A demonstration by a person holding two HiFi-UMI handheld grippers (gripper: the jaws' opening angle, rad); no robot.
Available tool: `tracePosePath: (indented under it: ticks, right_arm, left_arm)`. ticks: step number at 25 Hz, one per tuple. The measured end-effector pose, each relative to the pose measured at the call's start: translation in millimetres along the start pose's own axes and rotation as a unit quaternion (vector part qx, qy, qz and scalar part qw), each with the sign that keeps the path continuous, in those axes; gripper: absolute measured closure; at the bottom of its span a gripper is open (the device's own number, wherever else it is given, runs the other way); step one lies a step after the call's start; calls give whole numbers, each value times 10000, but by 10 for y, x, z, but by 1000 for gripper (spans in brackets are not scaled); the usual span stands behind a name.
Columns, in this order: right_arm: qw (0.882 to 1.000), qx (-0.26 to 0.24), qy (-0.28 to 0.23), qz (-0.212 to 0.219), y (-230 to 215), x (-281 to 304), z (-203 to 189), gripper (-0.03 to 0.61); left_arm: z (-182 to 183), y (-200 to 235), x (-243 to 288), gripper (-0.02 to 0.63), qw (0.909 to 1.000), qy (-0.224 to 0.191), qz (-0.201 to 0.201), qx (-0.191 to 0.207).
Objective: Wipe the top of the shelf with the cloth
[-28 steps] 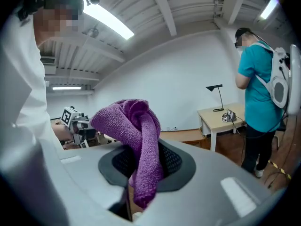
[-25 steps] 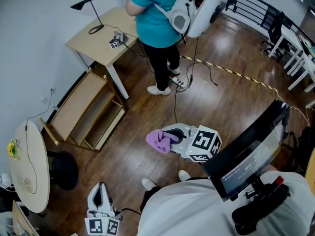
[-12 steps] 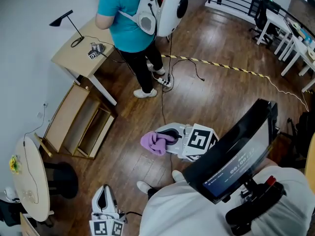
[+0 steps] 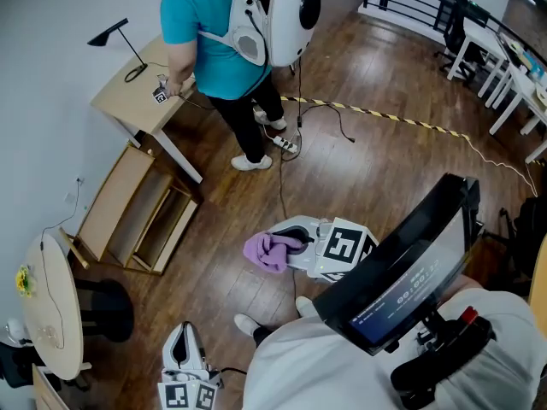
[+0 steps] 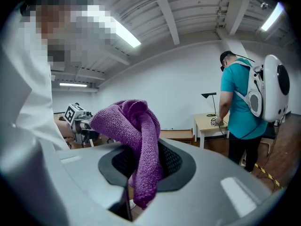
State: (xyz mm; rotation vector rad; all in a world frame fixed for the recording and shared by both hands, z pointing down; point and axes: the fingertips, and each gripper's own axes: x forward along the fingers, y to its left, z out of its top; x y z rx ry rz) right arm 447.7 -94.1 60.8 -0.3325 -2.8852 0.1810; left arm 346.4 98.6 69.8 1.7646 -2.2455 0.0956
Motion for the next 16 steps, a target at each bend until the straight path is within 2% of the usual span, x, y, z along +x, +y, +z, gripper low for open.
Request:
tracePosePath:
  ticks: [16]
  right_arm:
    - [10000, -17, -4, 21, -89, 69, 23, 495]
  left_arm:
    - [33, 51, 62, 594, 10000, 19, -11, 97]
